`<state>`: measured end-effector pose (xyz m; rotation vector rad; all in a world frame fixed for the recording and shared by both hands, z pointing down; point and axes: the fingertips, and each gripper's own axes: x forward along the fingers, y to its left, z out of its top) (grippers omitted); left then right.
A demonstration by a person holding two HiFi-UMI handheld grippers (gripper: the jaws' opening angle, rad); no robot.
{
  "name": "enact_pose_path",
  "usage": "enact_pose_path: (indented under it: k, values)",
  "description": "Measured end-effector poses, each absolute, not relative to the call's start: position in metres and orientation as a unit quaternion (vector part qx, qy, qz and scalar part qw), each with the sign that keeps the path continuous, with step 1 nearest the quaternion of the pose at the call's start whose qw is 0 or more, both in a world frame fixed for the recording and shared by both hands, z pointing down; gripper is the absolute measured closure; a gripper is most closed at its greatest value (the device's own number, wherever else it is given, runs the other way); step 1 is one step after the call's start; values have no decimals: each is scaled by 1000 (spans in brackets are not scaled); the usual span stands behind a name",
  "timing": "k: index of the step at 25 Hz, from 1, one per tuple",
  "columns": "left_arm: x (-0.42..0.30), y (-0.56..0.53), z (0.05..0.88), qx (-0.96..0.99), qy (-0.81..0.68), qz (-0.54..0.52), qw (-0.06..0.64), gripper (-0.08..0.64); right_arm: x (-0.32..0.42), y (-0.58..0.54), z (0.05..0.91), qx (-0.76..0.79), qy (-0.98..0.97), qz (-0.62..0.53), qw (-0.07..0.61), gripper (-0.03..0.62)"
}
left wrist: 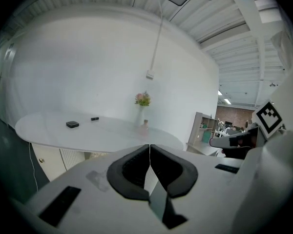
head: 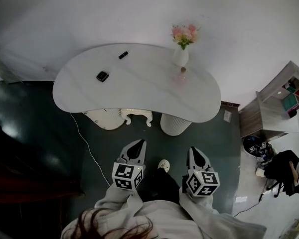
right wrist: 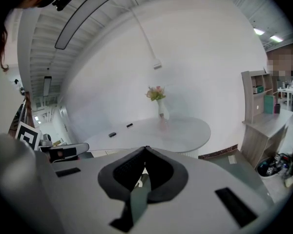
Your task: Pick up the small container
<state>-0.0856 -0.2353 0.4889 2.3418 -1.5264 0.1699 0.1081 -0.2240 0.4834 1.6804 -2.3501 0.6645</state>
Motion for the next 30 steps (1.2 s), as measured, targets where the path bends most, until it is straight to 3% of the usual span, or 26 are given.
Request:
enact_pose_path:
  k: [30]
  values:
    - [-43, -396, 506, 803, -564, 59, 183, 543, 142, -388, 507, 528, -810, 233, 107, 543]
